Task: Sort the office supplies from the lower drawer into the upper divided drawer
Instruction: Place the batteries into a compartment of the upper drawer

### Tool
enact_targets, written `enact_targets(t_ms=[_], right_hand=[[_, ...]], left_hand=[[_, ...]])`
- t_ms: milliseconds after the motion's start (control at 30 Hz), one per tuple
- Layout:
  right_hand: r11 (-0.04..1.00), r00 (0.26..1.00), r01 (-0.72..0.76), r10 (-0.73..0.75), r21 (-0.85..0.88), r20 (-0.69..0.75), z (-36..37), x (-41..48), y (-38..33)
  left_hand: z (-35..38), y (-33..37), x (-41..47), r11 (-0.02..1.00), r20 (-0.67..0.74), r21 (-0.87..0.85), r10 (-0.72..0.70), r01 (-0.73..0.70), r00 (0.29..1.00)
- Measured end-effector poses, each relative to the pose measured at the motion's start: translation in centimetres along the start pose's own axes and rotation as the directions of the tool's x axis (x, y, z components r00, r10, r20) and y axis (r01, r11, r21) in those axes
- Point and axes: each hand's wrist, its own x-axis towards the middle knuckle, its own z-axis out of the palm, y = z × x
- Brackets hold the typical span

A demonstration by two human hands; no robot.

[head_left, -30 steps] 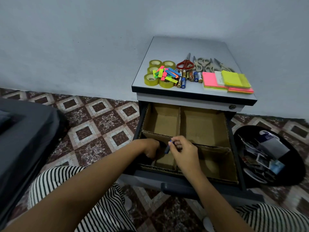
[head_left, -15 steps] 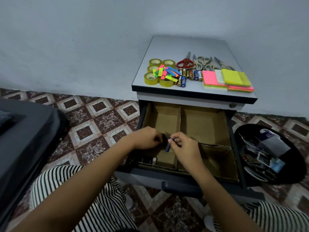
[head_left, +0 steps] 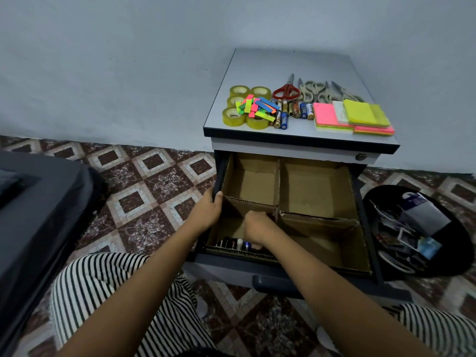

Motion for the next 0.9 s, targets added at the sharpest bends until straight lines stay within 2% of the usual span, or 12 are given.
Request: enact_targets(t_ms=[167, 400, 900], right_hand=[[0.997, 0.998, 0.057, -0.056, -0.059, 0.014, 0.7, 0.2, 0.4], [0.998, 0.998, 0.051, -0.049, -0.036, 0.050, 0.8, 0.5, 0.6], [0.996, 0.996, 0.086, -0.086, 0.005, -0.010, 1.8, 0.9, 1.1]], left_hand=[[0.3, -0.1, -0.3, 0.998, 0.000, -0.059, -0.001, 0.001, 1.000], [0.5, -0.4, -0.2, 1.000, -0.030, 0.000, 0.002, -0.002, 1.000], [0.8, -0.8, 0.2, 0.999, -0.033, 0.039, -0.015, 0.016, 0.999]])
